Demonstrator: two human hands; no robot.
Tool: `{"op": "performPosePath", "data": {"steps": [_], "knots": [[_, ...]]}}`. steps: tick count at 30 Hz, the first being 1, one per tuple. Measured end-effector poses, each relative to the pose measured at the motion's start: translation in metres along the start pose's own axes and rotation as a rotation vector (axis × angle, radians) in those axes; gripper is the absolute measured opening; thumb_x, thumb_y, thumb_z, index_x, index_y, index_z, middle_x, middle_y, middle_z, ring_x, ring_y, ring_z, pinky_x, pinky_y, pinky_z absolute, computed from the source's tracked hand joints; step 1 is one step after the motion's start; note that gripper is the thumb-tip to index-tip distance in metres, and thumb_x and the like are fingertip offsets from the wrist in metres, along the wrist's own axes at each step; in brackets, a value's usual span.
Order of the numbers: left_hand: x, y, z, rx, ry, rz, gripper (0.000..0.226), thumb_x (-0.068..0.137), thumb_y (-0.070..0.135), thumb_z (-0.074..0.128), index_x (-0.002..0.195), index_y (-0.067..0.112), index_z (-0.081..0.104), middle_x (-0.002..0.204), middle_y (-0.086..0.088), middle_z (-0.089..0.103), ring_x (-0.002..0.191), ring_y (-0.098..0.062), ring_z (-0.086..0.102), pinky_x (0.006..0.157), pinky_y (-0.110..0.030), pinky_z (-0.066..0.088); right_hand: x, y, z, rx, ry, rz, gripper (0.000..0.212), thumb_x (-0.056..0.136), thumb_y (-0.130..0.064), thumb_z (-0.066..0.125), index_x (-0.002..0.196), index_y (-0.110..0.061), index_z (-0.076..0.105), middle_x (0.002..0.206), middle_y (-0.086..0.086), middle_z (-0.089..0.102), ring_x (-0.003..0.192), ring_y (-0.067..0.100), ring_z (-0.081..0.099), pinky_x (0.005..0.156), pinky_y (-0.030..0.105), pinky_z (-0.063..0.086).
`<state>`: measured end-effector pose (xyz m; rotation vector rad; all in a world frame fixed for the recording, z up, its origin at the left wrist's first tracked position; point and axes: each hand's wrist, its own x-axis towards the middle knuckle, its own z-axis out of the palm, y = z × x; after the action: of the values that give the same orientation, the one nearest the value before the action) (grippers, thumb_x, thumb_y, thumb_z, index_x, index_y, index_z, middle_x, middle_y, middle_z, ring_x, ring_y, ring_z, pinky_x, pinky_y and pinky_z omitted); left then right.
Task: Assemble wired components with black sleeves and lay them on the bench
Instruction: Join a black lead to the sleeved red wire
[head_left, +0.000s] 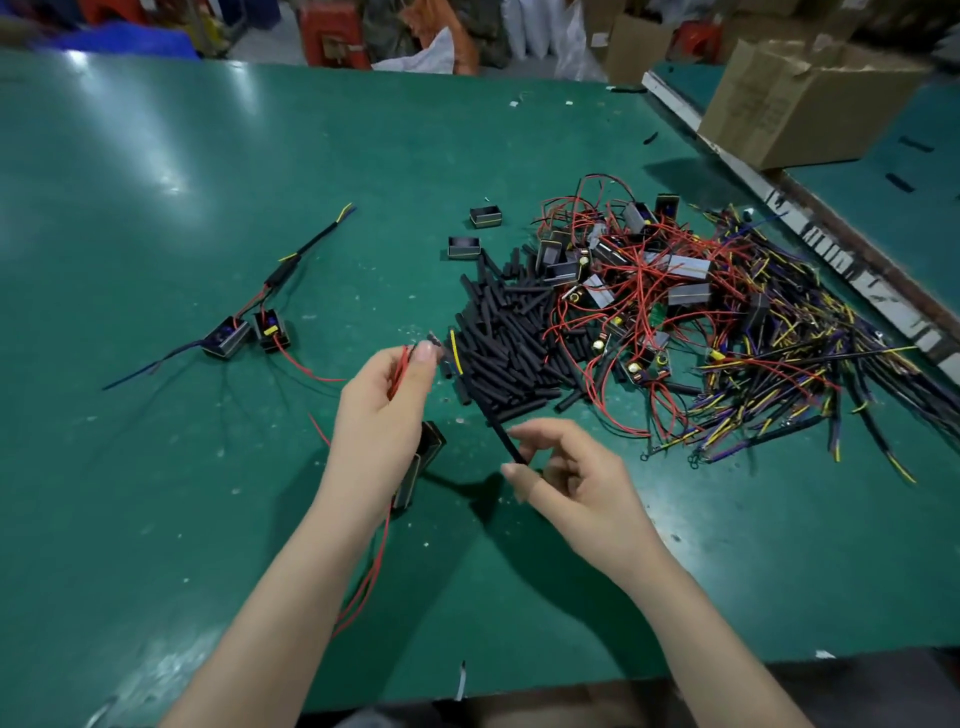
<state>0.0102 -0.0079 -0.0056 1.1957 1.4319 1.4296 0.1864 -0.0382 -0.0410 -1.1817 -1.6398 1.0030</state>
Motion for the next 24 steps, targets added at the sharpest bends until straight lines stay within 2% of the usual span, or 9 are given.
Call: {"op": "performPosePath", "data": {"steps": [2,6,10,12,14,16,18,21,24], "knots": [[0.001,-0.002,0.001,0.006,-0.012,0.007,0.017,0.093,0.032,0.058,0.085,0.019,0.065,0.060,0.023,0.053,0.057,0.006,0.044,0.056,-0.005,0.036,0.000,0.001,0.000,-0.016,-0.019,-0.005,0.030,0.085,-0.012,0.071,0.102,-0.035,0.062,0.087,-0.012,0.061,0.055,0.013,0.035,0.055,0.022,0.034],[0.004,-0.006,0.000,0.016,-0.037,-0.004,0.017,0.089,0.034,0.064,0.079,0.021,0.066,0.068,0.015,0.052,0.065,-0.002,0.043,0.059,-0.011,0.036,0.000,0.001,0.001,-0.035,-0.032,0.012,0.026,0.085,-0.015,0.071,0.104,-0.031,0.062,0.086,-0.012,0.062,0.055,0.013,0.036,0.055,0.020,0.034],[0.006,-0.007,-0.001,-0.020,-0.075,-0.018,0.016,0.086,0.032,0.068,0.075,0.021,0.066,0.067,0.009,0.052,0.064,-0.005,0.043,0.057,-0.014,0.036,0.008,-0.007,0.005,0.040,0.013,0.031,0.016,0.088,-0.030,0.066,0.102,-0.036,0.061,0.086,-0.017,0.066,0.070,0.006,0.058,0.066,0.016,0.043],[0.005,-0.005,0.001,-0.026,-0.098,-0.012,0.014,0.084,0.031,0.070,0.074,0.021,0.067,0.063,0.011,0.052,0.062,-0.004,0.042,0.056,-0.015,0.036,0.018,-0.013,0.011,0.063,0.011,0.029,0.017,0.088,-0.037,0.060,0.105,-0.038,0.058,0.084,-0.017,0.067,0.077,0.010,0.063,0.067,0.023,0.045],[0.003,-0.004,0.004,-0.028,-0.150,-0.005,0.015,0.084,0.026,0.070,0.072,0.018,0.067,0.060,0.012,0.053,0.059,-0.004,0.043,0.055,-0.017,0.037,0.028,-0.018,0.019,0.137,-0.004,0.037,0.018,0.091,-0.037,0.057,0.108,-0.037,0.056,0.084,-0.010,0.069,0.081,0.012,0.066,0.071,0.027,0.049],[0.002,-0.006,0.005,-0.015,-0.186,-0.004,0.015,0.084,0.023,0.070,0.074,0.014,0.066,0.062,0.005,0.054,0.060,-0.007,0.043,0.055,-0.022,0.037,0.037,-0.020,0.026,0.229,-0.006,0.046,0.015,0.094,-0.031,0.056,0.109,-0.032,0.056,0.081,-0.006,0.068,0.074,0.007,0.066,0.065,0.019,0.049],[0.003,-0.007,0.004,-0.011,-0.165,-0.007,0.017,0.085,0.024,0.069,0.076,0.010,0.065,0.063,0.004,0.052,0.059,-0.007,0.042,0.054,-0.020,0.036,0.042,-0.020,0.028,0.259,-0.001,0.054,0.013,0.095,-0.025,0.057,0.105,-0.033,0.058,0.075,-0.008,0.065,0.061,0.004,0.060,0.054,0.014,0.045],[0.003,-0.005,0.002,-0.066,-0.121,-0.031,0.012,0.085,0.024,0.068,0.078,0.014,0.068,0.067,0.007,0.058,0.063,-0.004,0.048,0.058,-0.014,0.040,0.044,-0.019,0.026,0.215,0.026,0.016,0.016,0.094,-0.022,0.058,0.103,-0.035,0.056,0.074,-0.009,0.065,0.052,0.004,0.053,0.049,0.016,0.043],[0.003,-0.002,0.002,-0.115,-0.114,-0.039,0.003,0.087,0.023,0.066,0.085,0.023,0.068,0.073,0.013,0.065,0.069,0.002,0.055,0.066,-0.009,0.044,0.042,-0.020,0.022,0.177,0.025,-0.012,0.015,0.091,-0.029,0.058,0.103,-0.036,0.054,0.077,-0.005,0.069,0.051,0.003,0.052,0.046,0.018,0.043]]}}
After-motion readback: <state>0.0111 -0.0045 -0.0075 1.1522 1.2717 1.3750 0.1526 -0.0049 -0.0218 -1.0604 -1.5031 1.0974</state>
